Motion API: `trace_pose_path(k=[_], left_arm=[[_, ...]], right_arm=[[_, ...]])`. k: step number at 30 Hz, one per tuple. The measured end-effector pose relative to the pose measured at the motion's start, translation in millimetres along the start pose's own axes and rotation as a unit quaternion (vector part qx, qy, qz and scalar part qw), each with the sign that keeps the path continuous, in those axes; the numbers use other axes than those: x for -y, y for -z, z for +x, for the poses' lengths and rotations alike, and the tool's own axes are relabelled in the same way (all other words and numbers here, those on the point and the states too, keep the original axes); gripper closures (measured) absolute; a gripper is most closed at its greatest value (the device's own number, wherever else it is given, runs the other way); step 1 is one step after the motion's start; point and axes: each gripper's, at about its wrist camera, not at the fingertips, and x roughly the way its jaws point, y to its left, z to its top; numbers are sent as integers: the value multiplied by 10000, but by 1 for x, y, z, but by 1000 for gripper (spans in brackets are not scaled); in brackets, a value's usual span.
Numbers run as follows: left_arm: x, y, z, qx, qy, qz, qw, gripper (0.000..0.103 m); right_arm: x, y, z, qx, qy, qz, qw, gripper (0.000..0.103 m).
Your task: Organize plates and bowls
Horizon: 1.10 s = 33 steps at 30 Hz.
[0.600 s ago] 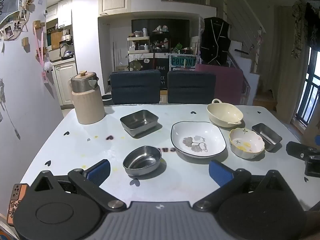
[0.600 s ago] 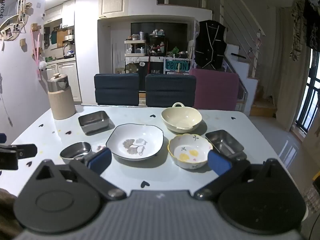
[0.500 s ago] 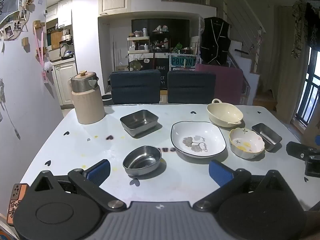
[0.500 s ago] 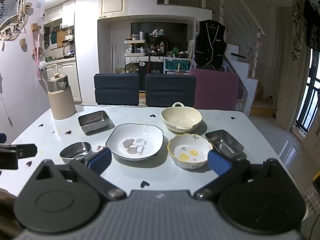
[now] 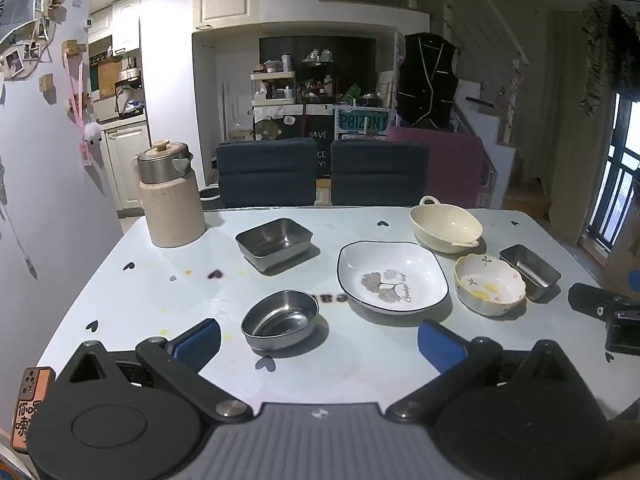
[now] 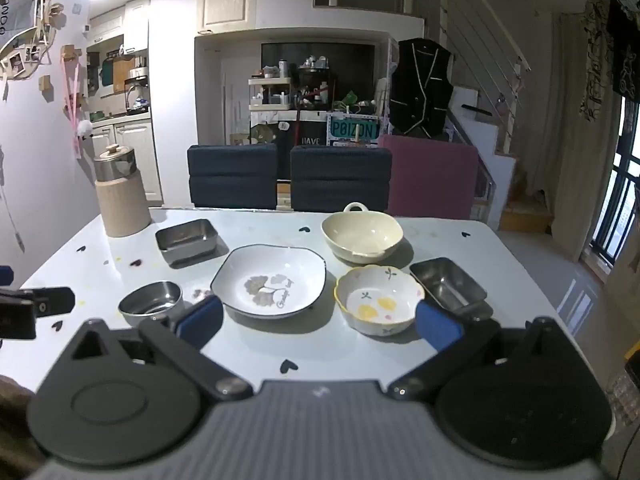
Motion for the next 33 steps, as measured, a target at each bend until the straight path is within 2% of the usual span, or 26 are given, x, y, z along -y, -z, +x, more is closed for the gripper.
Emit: trace_pose_path(k=[33], left_arm=[[23,11,12,-8,29,-5,10000,0]], right_arm=[[-1,3,4,-47,21,-12,10000,0]])
